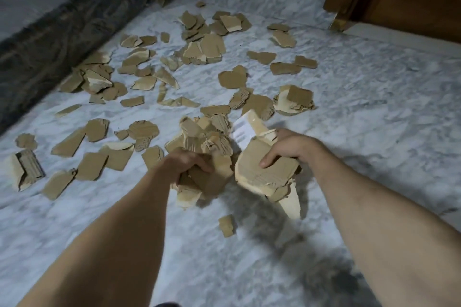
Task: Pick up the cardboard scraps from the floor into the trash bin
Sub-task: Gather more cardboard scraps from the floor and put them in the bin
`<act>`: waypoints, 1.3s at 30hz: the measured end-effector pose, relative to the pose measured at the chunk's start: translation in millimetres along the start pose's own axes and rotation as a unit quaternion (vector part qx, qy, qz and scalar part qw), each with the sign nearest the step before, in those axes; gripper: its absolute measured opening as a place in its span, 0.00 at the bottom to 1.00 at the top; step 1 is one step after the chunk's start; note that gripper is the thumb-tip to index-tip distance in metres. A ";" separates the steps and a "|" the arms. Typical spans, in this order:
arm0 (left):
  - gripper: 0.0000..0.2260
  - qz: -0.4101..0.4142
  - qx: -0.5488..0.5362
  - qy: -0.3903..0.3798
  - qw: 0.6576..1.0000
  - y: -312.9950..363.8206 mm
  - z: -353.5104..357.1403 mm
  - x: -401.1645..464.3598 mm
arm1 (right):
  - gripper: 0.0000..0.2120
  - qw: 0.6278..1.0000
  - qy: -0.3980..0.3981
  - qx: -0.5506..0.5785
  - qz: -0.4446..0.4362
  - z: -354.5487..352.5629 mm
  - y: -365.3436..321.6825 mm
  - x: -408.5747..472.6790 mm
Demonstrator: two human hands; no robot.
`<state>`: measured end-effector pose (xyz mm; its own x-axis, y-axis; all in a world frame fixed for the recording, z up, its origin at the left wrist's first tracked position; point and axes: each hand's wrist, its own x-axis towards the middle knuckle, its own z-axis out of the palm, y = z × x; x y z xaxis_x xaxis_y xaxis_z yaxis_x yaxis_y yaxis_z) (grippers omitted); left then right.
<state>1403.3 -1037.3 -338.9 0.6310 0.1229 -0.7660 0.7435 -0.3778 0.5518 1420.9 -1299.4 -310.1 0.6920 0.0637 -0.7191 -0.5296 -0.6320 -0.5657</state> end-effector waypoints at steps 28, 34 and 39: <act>0.13 -0.026 0.021 0.008 0.999 -6.6 -51.4 4.5 | 0.22 1.000 0.000 -0.029 0.001 61.3 -7.3 6.2; 0.25 -0.014 0.008 -0.029 0.999 21.4 -55.1 -58.5 | 0.21 0.986 0.070 0.153 -0.003 10.7 -16.5 -61.1; 0.16 0.010 0.083 -0.050 0.995 84.1 -24.3 -165.3 | 0.30 0.961 0.123 0.245 0.034 -43.4 -9.0 -166.9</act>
<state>1367.0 -1067.2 -157.9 0.6138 0.0249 -0.7891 0.6793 -0.5259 0.5118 1331.4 -1337.9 -167.5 0.7110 -0.1877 -0.6777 -0.7032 -0.1855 -0.6864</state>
